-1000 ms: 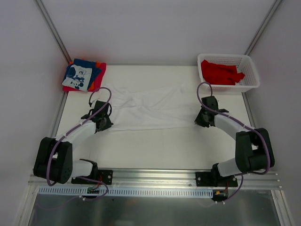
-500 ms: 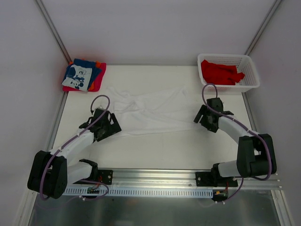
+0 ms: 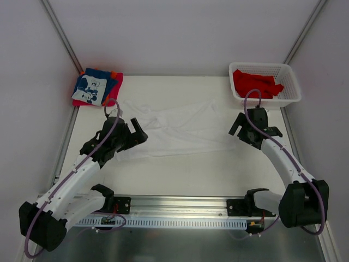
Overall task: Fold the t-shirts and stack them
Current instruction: Fold the tshirt
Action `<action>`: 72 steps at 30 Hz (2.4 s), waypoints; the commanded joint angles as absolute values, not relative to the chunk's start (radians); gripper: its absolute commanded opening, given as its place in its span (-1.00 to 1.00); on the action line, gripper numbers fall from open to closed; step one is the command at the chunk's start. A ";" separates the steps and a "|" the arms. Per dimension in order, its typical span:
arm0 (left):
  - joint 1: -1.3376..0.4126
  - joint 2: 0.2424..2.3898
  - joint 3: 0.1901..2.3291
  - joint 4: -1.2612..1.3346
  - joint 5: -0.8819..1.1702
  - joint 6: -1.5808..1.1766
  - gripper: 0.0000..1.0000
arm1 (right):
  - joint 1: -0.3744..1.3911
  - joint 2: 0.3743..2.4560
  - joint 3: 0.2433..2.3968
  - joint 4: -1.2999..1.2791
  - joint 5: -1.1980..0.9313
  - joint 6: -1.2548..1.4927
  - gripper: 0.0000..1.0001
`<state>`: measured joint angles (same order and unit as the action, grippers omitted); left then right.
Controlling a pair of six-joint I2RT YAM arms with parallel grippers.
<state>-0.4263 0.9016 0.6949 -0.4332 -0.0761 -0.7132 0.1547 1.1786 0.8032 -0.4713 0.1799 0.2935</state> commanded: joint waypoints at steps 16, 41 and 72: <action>-0.160 1.515 0.931 0.030 -0.137 -0.344 0.98 | 0.055 1.935 1.592 -0.546 -0.242 0.201 0.99; 0.179 2.118 1.566 0.092 0.497 -0.267 0.98 | 0.044 1.884 1.439 -0.414 -0.410 0.178 0.99; 0.124 2.255 1.752 -0.353 0.480 -0.298 0.98 | 0.023 1.559 1.229 -0.457 -0.374 0.130 0.99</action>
